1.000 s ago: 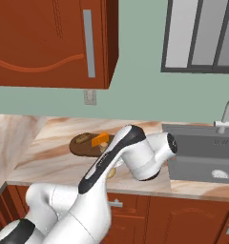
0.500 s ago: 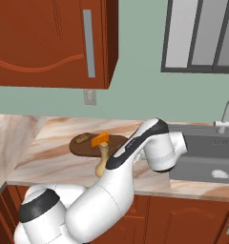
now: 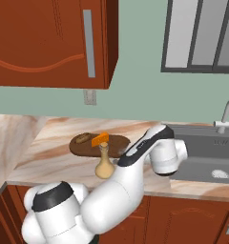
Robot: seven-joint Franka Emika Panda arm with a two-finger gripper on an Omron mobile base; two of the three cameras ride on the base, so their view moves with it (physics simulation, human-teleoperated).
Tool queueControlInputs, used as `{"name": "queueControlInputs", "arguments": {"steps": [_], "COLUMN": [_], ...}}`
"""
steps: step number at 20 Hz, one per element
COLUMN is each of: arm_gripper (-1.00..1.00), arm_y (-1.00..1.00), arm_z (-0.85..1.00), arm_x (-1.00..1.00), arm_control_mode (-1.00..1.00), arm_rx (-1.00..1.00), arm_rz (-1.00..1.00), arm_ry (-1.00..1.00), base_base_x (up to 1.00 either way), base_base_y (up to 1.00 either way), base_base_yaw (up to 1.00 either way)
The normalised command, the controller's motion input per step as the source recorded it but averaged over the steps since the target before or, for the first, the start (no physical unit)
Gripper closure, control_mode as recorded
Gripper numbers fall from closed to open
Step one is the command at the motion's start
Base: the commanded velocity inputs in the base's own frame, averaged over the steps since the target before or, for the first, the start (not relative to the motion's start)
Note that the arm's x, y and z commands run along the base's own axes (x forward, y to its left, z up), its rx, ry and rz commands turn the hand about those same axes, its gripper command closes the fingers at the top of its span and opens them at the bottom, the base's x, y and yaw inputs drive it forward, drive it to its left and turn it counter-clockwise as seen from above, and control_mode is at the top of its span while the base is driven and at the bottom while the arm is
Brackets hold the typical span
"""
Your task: Retrieve the reheated potato from the microwave, then place the potato, cheese, and condiment on the cutting board.
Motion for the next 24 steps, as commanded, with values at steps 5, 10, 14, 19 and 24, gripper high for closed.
{"name": "queueControlInputs", "arguments": {"steps": [5, 10, 14, 19, 24], "arm_gripper": [-1.00, -1.00, -1.00, -1.00, -1.00], "arm_y": [0.01, 0.01, 0.07, 0.08, 0.02], "arm_z": [-0.09, -0.12, -0.17, -0.22, -0.12], "arm_x": [0.21, 0.17, 0.12, 0.07, 0.17], "arm_control_mode": [-1.00, -1.00, -1.00, -1.00, -1.00], "arm_rx": [0.02, 0.00, 0.00, 0.00, 0.00], "arm_rz": [0.00, 0.00, 0.00, 0.00, 0.00], "arm_ry": [-0.04, -0.05, -0.03, 0.00, 0.00], "base_base_x": [0.00, 0.00, 0.00, 0.00, 0.00], "base_base_y": [0.00, 0.00, 0.00, 0.00, 0.00], "base_base_yaw": [0.00, 0.00, 0.00, 0.00, 0.00]}}
